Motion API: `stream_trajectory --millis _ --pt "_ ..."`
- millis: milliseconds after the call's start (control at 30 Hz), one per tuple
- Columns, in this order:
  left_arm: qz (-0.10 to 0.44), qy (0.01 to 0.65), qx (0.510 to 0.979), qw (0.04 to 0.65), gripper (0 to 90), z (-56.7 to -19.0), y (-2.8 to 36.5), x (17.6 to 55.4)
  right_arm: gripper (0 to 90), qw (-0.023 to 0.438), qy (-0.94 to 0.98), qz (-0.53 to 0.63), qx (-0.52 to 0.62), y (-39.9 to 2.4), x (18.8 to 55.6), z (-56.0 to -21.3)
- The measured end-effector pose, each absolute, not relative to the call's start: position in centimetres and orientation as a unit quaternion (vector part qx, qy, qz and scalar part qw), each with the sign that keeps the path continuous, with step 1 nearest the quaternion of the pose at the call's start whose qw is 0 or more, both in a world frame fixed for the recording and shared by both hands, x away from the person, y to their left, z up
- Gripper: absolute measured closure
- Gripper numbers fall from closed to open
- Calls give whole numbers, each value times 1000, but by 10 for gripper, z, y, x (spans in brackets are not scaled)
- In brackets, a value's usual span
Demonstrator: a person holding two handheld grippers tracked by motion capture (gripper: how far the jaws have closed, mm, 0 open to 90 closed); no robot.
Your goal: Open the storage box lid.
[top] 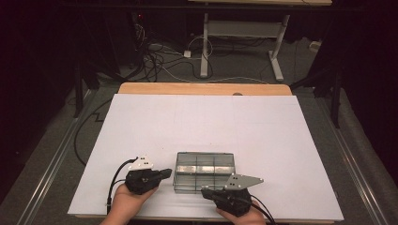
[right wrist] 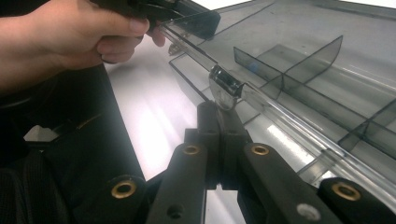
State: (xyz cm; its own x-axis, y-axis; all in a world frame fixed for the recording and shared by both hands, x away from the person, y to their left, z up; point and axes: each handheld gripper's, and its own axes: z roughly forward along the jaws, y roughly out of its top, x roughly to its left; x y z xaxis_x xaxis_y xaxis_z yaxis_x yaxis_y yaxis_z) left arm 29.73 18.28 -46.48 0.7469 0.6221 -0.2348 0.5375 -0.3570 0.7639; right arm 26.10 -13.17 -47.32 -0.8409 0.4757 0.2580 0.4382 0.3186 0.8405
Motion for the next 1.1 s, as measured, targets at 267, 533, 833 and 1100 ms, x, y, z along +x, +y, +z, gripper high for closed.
stream_trajectory --millis 267,533,833,1100 --pt "41 338 822 456 871 -462 181 293 900 20 808 519 279 -132 262 -470" --pt "31 328 821 467 870 -460 178 291 900 31 799 528 285 -132 262 -465" --pt "30 310 821 478 870 -457 173 288 900 44 794 530 293 -132 260 -462" --pt "33 309 825 472 870 -458 169 292 900 55 795 526 296 -135 258 -463"
